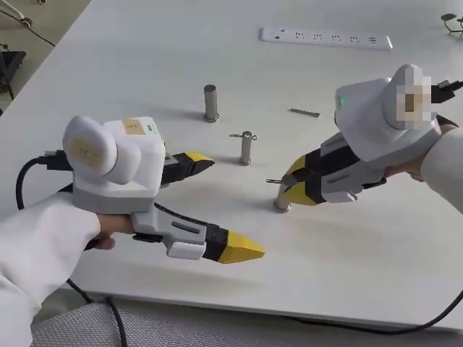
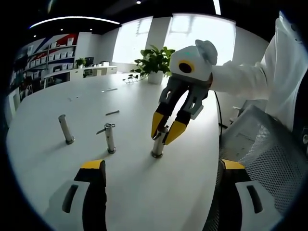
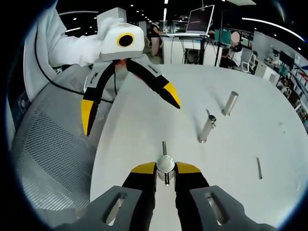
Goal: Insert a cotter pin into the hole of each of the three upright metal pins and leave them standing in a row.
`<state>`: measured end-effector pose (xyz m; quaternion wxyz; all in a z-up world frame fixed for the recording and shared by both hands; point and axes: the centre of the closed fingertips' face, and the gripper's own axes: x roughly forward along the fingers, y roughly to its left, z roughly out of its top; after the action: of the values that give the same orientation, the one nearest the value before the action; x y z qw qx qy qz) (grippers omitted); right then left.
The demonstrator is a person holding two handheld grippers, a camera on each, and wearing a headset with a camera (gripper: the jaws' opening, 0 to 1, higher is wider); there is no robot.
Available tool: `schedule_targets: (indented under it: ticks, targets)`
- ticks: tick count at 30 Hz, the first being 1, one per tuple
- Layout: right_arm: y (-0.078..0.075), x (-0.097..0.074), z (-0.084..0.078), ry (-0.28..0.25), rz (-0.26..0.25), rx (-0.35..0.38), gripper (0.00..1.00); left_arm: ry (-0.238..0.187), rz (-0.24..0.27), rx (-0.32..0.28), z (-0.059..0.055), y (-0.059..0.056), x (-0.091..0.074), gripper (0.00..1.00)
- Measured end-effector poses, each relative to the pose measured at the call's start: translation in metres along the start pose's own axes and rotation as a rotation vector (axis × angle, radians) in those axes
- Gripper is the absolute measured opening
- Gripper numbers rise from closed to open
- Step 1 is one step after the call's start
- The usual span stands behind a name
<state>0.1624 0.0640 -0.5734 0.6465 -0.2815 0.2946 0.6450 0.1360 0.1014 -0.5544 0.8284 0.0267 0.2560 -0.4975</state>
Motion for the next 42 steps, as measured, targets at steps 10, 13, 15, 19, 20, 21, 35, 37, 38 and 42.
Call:
schedule_targets:
  ticks: [10,13,15,19,20,21,35,37,38,42]
  targets:
    - [0.001,-0.001,0.0,0.017,0.021,-0.045,0.08,-0.015,0.01,-0.003,0.002,0.003,-0.001,0.97]
    - [-0.005,-0.002,-0.001,0.023,0.029,-0.049,0.08,-0.007,0.027,0.018,0.002,0.009,-0.002,0.96]
    - [-0.012,-0.004,-0.003,0.033,0.025,-0.076,0.08,-0.026,0.039,0.004,0.004,0.014,-0.003,0.97]
    - [-0.033,-0.008,-0.006,0.04,-0.002,-0.063,0.08,-0.032,0.029,0.002,0.005,0.012,-0.004,0.97]
    - [-0.037,-0.009,-0.006,0.04,-0.009,-0.064,0.08,-0.023,0.024,0.006,0.004,0.011,-0.005,0.98]
    - [-0.044,-0.009,-0.006,0.041,-0.021,-0.064,0.08,-0.018,0.021,0.01,0.003,0.011,-0.005,0.98]
    - [-0.074,-0.012,-0.008,0.041,-0.013,-0.089,0.08,0.002,-0.006,-0.005,0.001,0.013,-0.01,0.95]
    - [-0.076,-0.012,-0.008,0.038,-0.008,-0.089,0.08,0.0,-0.005,-0.004,0.002,0.014,-0.01,0.95]
    - [-0.077,-0.012,-0.008,0.037,-0.007,-0.09,0.08,-0.001,-0.004,-0.004,0.002,0.014,-0.01,0.95]
    - [-0.078,-0.012,-0.008,0.028,0.004,-0.063,0.08,0.003,-0.007,-0.011,0.001,0.013,-0.009,0.95]
